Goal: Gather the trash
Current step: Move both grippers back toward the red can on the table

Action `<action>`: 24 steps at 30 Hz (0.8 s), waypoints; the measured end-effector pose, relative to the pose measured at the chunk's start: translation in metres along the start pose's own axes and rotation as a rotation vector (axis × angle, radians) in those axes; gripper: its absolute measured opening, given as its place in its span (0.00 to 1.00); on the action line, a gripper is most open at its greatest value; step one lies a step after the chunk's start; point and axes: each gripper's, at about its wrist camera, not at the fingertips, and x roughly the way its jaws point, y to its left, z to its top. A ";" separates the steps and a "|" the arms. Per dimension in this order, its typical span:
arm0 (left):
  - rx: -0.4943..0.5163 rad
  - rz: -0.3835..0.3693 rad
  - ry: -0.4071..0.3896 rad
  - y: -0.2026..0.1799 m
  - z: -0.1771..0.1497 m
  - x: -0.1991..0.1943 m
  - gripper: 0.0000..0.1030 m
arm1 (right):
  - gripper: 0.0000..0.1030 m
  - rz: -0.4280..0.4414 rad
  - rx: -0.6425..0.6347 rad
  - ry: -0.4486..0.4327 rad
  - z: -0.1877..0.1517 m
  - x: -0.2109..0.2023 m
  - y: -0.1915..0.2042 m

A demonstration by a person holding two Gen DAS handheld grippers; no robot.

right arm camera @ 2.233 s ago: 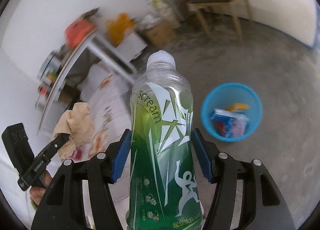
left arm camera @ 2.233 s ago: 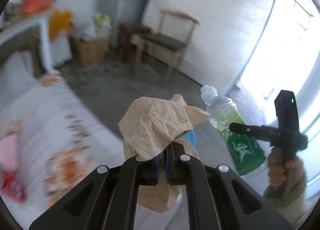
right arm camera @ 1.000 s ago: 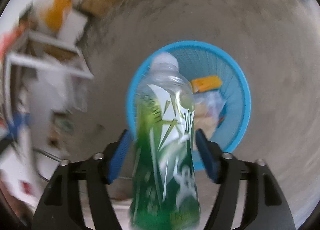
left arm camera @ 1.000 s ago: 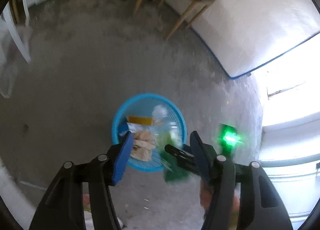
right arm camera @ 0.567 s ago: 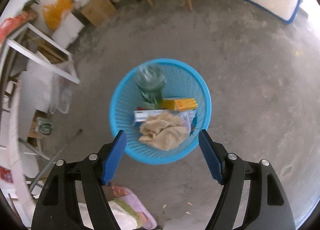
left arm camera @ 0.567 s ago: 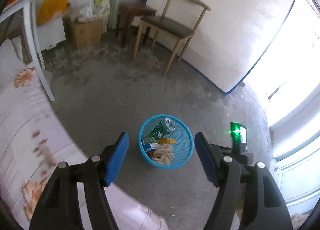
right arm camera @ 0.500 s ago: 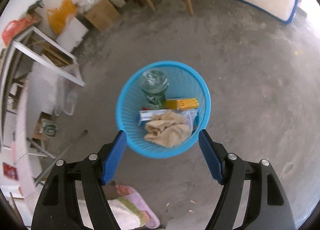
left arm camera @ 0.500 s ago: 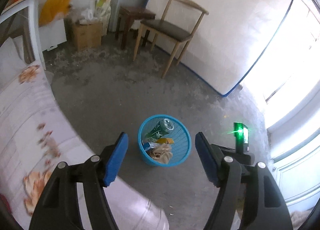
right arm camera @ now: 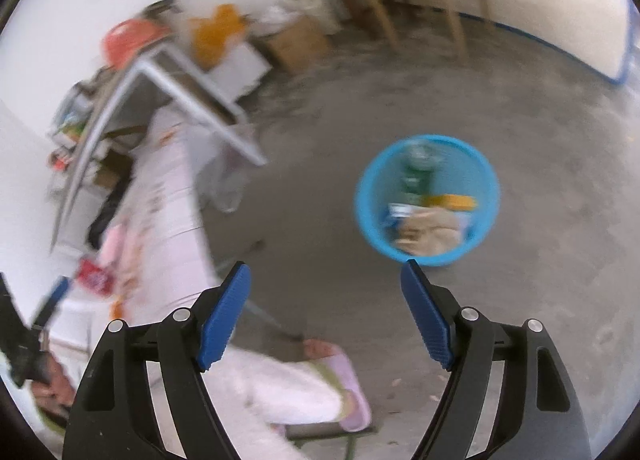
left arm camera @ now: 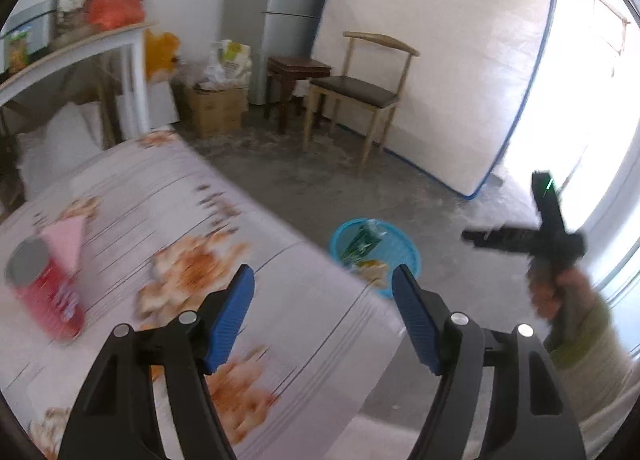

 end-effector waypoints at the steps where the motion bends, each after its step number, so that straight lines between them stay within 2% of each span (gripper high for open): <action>1: 0.001 0.019 -0.007 0.004 -0.007 -0.006 0.67 | 0.72 0.025 -0.021 0.008 0.001 0.002 0.012; 8: -0.028 0.174 -0.040 0.032 -0.056 -0.036 0.67 | 0.72 0.176 -0.192 0.086 -0.004 0.024 0.103; 11: -0.061 0.219 -0.047 0.043 -0.072 -0.042 0.67 | 0.71 0.240 -0.262 0.155 -0.013 0.044 0.145; 17: -0.069 0.286 -0.066 0.060 -0.091 -0.043 0.67 | 0.59 0.317 -0.344 0.260 -0.029 0.071 0.205; 21: -0.037 0.328 -0.083 0.065 -0.088 -0.033 0.67 | 0.48 0.346 -0.364 0.321 -0.040 0.092 0.237; 24: -0.022 0.349 -0.060 0.070 -0.083 -0.019 0.66 | 0.39 0.352 -0.353 0.366 -0.044 0.111 0.253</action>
